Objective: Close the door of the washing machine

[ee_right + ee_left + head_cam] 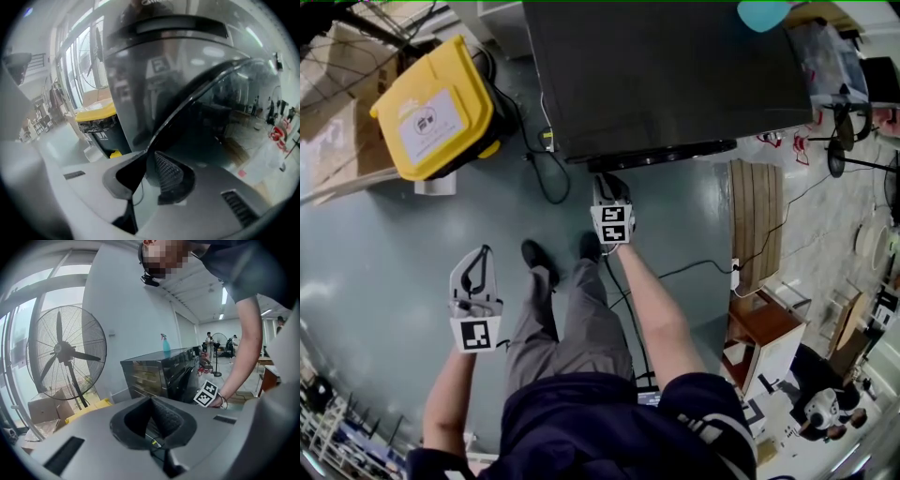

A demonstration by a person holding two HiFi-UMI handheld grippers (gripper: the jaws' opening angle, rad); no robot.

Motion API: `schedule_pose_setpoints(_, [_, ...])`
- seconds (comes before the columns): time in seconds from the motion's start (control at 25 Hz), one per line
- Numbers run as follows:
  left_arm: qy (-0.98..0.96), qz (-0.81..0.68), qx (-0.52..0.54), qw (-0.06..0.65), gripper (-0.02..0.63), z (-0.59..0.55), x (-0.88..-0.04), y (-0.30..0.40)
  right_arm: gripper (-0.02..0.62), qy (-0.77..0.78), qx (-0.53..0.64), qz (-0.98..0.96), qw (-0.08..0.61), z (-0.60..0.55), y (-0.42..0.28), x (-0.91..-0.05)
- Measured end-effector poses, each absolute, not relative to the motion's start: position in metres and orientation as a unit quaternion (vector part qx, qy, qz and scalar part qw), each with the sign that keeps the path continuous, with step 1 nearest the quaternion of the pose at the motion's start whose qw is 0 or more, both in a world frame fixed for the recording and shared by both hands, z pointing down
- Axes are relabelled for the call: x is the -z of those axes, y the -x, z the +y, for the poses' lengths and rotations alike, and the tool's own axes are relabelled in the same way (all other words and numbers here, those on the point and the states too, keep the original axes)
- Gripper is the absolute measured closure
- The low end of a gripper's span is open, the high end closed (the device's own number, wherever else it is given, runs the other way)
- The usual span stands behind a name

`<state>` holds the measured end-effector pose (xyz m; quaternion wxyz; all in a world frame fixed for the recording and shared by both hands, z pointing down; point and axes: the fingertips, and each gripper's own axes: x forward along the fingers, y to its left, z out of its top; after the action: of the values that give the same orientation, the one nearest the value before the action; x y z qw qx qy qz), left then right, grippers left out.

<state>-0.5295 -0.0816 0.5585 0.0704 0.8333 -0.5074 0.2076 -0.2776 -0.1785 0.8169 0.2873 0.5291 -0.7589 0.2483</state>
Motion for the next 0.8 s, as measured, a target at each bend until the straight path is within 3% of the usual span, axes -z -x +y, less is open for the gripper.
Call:
schedule_pose_setpoints(0.2, [-0.845, -0.482, -0.228, 0.029, 0.581, -0.089, -0.549, 0.519, 0.5, -0.532, -0.19, -0.782, 0.263, -0.174, 0.28, -0.785])
schedule_pose_setpoints(0.4, [-0.84, -0.511, -0.179, 0.049, 0.581, -0.097, -0.534, 0.51, 0.526, -0.542, -0.154, -0.798, 0.214, -0.174, 0.277, -0.74])
schedule_pose_setpoints(0.8, [-0.843, -0.519, -0.14, 0.018, 0.581, -0.108, -0.483, 0.5, 0.532, -0.529, -0.102, -0.829, 0.149, -0.157, 0.287, -0.626])
